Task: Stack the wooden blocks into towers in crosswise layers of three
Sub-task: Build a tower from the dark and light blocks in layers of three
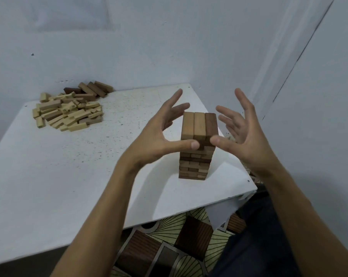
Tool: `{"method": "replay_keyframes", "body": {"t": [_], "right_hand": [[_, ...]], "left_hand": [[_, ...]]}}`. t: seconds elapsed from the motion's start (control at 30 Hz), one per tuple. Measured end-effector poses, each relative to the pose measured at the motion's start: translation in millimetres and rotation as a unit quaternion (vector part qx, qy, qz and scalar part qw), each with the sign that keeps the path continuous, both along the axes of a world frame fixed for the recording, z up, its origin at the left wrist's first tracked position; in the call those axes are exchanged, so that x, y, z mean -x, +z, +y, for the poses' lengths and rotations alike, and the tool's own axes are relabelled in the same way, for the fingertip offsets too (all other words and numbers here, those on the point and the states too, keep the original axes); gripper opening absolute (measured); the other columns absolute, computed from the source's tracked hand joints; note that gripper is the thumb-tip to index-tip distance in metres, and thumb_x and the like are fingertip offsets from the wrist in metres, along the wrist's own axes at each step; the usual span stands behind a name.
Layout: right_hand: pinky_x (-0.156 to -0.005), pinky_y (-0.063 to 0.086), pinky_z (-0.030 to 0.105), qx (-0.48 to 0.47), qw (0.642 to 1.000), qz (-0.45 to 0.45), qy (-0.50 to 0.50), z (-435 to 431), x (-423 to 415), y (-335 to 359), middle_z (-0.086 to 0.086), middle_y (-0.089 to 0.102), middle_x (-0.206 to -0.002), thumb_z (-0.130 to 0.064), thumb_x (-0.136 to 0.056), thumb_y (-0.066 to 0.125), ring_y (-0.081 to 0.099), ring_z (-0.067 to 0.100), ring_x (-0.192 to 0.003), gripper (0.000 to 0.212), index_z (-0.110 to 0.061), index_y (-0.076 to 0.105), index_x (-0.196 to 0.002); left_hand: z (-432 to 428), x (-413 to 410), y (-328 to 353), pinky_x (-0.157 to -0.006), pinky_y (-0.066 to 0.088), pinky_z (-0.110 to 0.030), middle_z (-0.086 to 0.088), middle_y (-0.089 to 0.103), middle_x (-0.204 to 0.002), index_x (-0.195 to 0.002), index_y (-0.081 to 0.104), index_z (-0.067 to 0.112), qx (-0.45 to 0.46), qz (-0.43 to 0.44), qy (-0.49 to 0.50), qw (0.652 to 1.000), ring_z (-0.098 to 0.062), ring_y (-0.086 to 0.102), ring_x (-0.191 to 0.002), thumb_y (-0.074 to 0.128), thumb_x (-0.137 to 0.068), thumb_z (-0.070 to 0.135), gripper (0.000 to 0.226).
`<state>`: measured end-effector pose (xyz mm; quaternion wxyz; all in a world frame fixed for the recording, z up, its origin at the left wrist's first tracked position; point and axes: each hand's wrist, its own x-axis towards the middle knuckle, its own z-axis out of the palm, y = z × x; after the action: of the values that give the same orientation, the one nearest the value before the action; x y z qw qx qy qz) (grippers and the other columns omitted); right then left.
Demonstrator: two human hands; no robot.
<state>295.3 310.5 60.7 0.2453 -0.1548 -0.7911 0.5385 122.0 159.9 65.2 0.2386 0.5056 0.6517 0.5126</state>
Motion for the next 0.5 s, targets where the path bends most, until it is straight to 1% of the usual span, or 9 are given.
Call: {"method": "replay_keyframes", "body": {"t": [0.1, 0.2, 0.27, 0.37, 0.5], "right_hand": [[-0.116, 0.029, 0.028, -0.006, 0.998, -0.039, 0.055, 13, 0, 0, -0.013, 0.045, -0.15, -0.039, -0.068, 0.086, 0.041, 0.003, -0.138, 0.114, -0.054, 0.009, -0.15], [-0.117, 0.029, 0.028, 0.0, 0.997, -0.037, 0.062, 14, 4, -2, -0.012, 0.049, -0.146, -0.031, -0.069, 0.087, 0.044, 0.005, -0.137, 0.114, -0.051, 0.01, -0.151], [-0.118, 0.03, 0.031, 0.006, 0.998, -0.022, 0.061, 12, 7, -3, -0.01, 0.053, -0.142, -0.023, -0.071, 0.086, 0.046, 0.008, -0.135, 0.114, -0.045, 0.01, -0.153], [-0.119, 0.03, 0.039, 0.013, 0.998, -0.002, 0.06, 10, 9, -4, -0.007, 0.059, -0.135, -0.014, -0.074, 0.084, 0.05, 0.012, -0.133, 0.112, -0.038, 0.011, -0.155], [-0.119, 0.03, 0.048, 0.005, 0.999, 0.003, 0.049, 12, 11, -4, -0.003, 0.063, -0.129, -0.016, -0.074, 0.084, 0.052, 0.018, -0.131, 0.11, -0.038, 0.013, -0.155]], "left_hand": [[2, 14, 4, -0.12, 0.028, -0.039, 0.012, 0.046, -0.15, -0.155, 0.012, 0.046, 0.028, 0.007, -0.041, 0.999, 0.001, 0.041, -0.137, 0.088, -0.065, 0.038, 0.118], [8, 17, 3, -0.12, 0.029, -0.04, 0.009, 0.048, -0.148, -0.155, 0.011, 0.044, 0.04, 0.008, -0.051, 0.998, -0.001, 0.043, -0.136, 0.089, -0.066, 0.033, 0.119], [11, 17, 1, -0.119, 0.03, -0.042, 0.007, 0.049, -0.147, -0.155, 0.011, 0.043, 0.039, 0.007, -0.056, 0.998, -0.005, 0.045, -0.136, 0.089, -0.064, 0.036, 0.12], [14, 16, -1, -0.119, 0.03, -0.044, 0.006, 0.055, -0.141, -0.157, 0.012, 0.038, 0.028, 0.003, -0.065, 0.998, -0.01, 0.048, -0.134, 0.088, -0.067, 0.029, 0.118], [16, 15, -2, -0.119, 0.031, -0.042, 0.004, 0.058, -0.137, -0.157, 0.014, 0.034, 0.018, 0.004, -0.053, 0.998, -0.012, 0.051, -0.132, 0.088, -0.07, 0.02, 0.115]]}}
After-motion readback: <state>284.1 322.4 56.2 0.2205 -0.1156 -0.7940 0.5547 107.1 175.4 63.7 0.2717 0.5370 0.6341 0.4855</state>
